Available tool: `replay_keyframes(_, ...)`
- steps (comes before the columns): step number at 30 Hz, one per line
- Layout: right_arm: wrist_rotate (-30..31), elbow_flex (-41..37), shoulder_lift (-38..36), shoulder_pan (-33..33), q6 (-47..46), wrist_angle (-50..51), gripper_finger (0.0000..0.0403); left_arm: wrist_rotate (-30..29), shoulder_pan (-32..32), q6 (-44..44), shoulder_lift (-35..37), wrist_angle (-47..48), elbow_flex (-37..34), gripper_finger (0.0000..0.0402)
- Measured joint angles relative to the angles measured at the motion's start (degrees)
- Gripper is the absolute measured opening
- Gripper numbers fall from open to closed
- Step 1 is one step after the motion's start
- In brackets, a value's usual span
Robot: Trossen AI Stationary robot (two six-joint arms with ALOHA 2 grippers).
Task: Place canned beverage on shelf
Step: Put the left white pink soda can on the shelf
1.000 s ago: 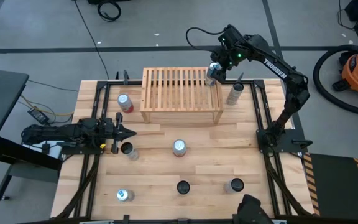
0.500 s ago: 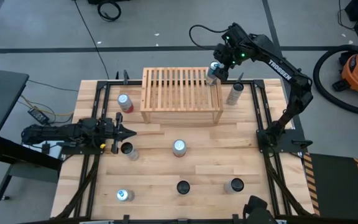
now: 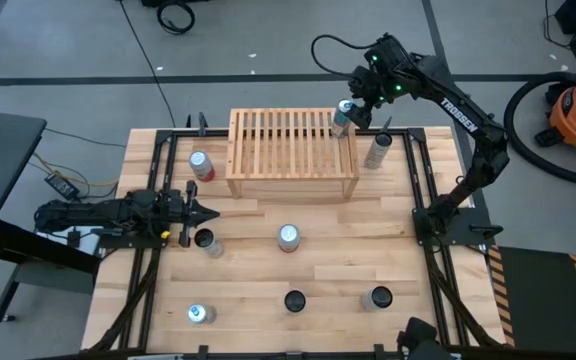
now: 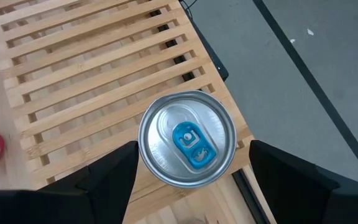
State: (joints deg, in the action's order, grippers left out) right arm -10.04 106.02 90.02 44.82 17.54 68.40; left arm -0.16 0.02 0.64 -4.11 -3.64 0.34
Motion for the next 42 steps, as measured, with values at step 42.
replay_keyframes(42, 1.38, 0.02, -16.37, -6.07, -12.76, 7.74, 0.0316, 0.0, 0.01, 0.0, 0.01, -0.02, 0.0, 0.0018)
